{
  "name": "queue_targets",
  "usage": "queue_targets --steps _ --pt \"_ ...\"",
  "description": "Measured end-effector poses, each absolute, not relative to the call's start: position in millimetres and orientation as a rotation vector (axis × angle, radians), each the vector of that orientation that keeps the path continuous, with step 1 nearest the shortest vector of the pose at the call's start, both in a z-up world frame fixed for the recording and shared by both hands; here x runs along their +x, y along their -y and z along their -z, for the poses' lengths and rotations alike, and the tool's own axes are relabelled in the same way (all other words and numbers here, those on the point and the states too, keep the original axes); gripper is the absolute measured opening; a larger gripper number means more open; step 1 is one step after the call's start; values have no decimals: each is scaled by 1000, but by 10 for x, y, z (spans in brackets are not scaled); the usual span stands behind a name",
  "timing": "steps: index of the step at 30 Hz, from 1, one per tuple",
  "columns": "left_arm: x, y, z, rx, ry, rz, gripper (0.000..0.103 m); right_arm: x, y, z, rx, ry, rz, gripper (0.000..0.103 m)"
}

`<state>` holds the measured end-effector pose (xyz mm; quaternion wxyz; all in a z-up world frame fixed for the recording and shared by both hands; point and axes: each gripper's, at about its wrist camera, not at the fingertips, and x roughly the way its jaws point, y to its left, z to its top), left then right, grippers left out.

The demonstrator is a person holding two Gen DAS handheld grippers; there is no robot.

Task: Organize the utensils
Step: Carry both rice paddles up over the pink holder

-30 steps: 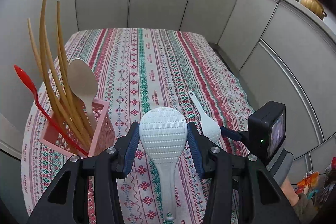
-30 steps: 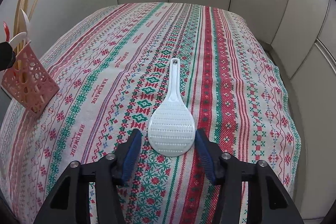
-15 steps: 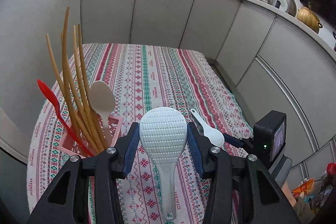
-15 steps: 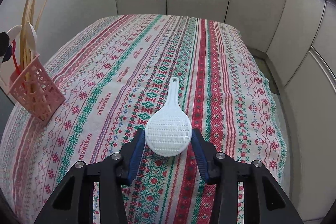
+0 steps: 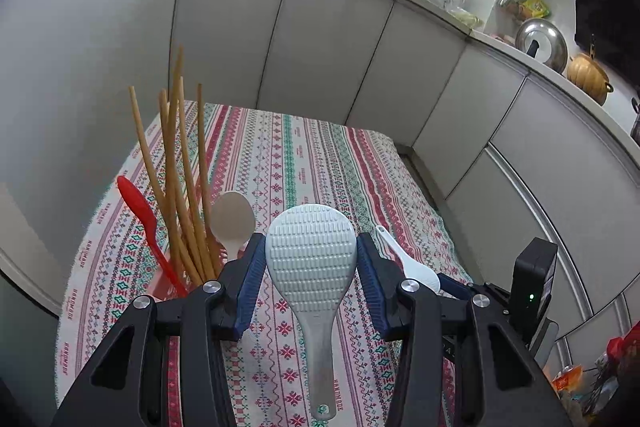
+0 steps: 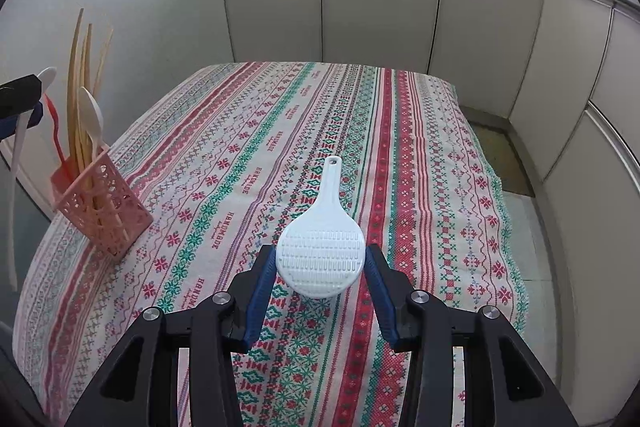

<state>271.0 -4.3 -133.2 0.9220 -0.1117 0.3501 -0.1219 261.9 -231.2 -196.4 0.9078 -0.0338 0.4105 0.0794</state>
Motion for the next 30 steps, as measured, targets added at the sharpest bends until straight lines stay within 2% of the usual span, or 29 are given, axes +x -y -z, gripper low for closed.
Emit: queue_targets --steps 10,18,30 --pt "2609 -494 1088 -343 -574 178 48 2521 2233 1632 -53 -796 -218 46" --pt "2570 -764 1011 -382 -392 91 48 2400 2085 1345 -30 -761 -300 46" --pt "2629 -656 1316 -203 -200 74 48 2368 2128 1258 32 -765 -344 46"
